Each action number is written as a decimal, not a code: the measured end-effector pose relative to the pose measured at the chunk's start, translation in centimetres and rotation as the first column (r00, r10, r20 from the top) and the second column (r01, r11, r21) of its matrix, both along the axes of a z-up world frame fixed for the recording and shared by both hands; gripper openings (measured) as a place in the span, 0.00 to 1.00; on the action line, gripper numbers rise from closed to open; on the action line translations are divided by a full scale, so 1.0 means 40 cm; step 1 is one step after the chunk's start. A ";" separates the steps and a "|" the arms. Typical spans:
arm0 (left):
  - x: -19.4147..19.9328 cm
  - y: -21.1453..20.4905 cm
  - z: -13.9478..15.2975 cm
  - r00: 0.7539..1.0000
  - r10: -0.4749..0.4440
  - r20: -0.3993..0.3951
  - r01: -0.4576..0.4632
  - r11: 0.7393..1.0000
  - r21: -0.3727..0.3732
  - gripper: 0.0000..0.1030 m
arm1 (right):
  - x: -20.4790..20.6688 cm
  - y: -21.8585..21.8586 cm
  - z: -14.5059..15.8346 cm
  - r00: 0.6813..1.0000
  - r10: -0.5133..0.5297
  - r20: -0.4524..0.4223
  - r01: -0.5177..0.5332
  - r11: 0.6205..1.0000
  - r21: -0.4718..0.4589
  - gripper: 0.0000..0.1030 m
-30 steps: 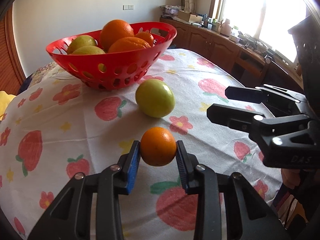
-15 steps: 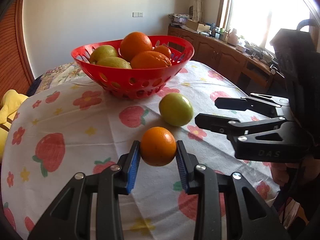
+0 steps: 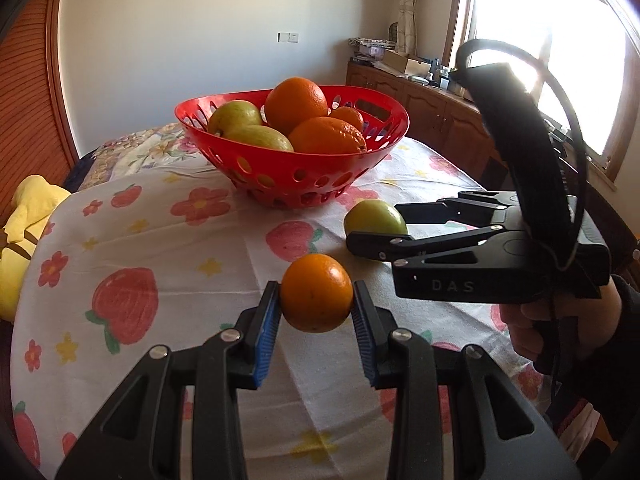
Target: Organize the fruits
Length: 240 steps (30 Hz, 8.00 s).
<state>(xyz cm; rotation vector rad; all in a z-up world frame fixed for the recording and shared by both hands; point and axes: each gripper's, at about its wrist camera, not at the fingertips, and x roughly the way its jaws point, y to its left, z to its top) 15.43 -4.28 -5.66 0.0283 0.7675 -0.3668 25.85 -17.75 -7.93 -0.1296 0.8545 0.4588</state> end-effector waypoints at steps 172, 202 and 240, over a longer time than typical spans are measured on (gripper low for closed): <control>-0.195 0.068 0.370 0.898 0.220 0.382 -0.235 0.972 -0.007 0.99 | -0.325 -0.120 0.387 0.880 -0.214 0.425 0.135 0.969 0.209 0.89; -0.303 0.110 0.330 0.896 0.258 0.363 -0.267 0.963 -0.026 0.99 | -0.443 -0.133 0.370 0.853 -0.256 0.454 0.183 0.963 0.199 0.89; -0.315 0.115 0.333 0.893 0.258 0.370 -0.263 0.964 -0.038 0.99 | -0.451 -0.137 0.360 0.852 -0.257 0.456 0.187 0.963 0.194 0.89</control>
